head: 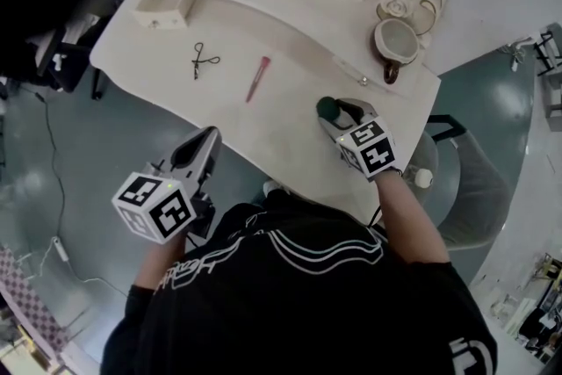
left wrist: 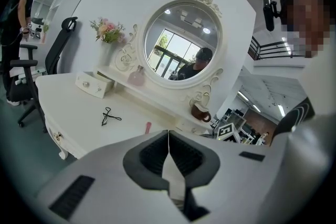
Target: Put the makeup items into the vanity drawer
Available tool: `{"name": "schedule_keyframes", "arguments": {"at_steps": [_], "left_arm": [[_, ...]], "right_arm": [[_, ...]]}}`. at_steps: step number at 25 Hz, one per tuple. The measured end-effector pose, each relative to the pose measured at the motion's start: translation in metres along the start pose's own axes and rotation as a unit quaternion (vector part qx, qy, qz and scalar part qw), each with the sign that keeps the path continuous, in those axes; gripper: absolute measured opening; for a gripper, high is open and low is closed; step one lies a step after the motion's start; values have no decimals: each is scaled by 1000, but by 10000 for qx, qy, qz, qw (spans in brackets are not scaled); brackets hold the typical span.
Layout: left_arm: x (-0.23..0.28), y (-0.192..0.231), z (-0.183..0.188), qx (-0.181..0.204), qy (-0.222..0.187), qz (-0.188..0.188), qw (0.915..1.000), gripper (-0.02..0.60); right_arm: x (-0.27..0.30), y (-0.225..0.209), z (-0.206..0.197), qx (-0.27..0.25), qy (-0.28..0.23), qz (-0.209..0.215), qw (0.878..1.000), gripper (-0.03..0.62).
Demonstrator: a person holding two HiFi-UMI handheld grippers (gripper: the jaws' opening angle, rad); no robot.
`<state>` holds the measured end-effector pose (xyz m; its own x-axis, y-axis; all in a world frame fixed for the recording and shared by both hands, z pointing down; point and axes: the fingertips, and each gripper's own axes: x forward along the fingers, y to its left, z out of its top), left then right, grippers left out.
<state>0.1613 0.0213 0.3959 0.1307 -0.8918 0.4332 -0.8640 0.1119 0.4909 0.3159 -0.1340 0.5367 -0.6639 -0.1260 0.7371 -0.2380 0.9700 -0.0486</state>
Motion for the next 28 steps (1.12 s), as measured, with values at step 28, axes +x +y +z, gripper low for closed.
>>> {"name": "schedule_keyframes", "arguments": {"at_steps": [28], "left_arm": [[10, 98, 81, 121, 179, -504, 9985, 25]], "right_arm": [[17, 50, 159, 606, -896, 508, 9928, 83]]}}
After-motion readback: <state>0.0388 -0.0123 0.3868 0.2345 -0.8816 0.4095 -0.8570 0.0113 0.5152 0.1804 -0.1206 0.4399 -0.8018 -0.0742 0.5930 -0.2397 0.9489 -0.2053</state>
